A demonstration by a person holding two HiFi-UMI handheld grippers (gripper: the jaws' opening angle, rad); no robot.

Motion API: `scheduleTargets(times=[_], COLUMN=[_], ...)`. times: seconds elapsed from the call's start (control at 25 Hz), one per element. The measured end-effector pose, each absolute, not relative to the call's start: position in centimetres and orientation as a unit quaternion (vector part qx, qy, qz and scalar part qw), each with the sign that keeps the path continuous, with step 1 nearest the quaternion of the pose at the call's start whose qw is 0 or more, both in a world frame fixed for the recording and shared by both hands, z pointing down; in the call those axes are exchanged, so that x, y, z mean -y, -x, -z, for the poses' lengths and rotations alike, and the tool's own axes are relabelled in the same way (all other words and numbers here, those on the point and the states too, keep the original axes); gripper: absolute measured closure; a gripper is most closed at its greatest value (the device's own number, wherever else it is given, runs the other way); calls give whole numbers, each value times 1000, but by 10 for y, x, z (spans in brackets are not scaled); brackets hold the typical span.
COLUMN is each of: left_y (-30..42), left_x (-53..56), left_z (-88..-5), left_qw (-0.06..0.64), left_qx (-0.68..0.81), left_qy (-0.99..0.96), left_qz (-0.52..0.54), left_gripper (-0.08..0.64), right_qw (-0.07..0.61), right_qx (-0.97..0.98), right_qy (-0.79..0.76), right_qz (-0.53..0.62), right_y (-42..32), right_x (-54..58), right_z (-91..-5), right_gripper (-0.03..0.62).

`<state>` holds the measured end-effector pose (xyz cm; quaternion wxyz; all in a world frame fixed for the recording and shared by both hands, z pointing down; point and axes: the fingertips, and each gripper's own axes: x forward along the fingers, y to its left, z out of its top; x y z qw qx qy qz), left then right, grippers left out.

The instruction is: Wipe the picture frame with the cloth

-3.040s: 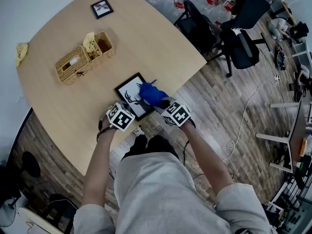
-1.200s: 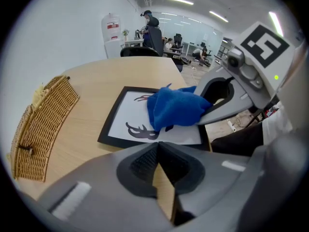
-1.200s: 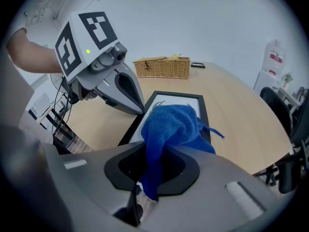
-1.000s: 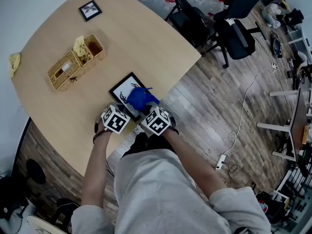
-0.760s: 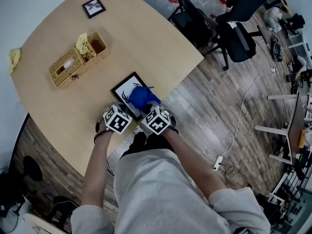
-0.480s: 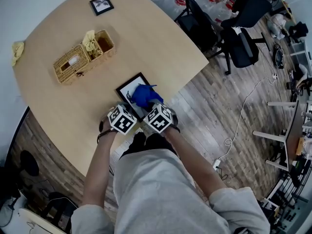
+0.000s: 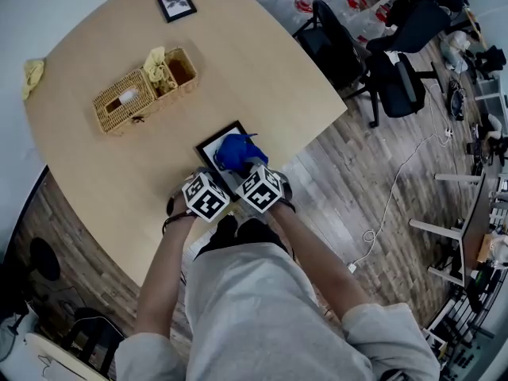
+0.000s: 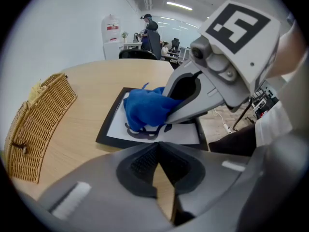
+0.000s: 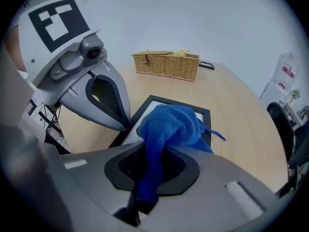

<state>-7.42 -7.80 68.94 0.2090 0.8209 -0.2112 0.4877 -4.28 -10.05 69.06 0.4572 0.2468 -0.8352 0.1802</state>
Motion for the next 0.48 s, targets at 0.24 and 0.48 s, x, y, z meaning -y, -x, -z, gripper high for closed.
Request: scheduleTargets(times=[0.24, 0.48], left_y=[75, 75], left_x=[78, 78], left_z=[-690, -689], left_qw=[212, 215], left_qx=[212, 218], left_qy=[-821, -825], left_qz=[-485, -476], left_gripper=[508, 508], right_qw=[460, 458], right_qx=[837, 842], right_qy=[-240, -236], right_qz=[-172, -161], right_y=[51, 59], right_x=[112, 125], right_z=[-691, -690], right_gripper=[548, 548])
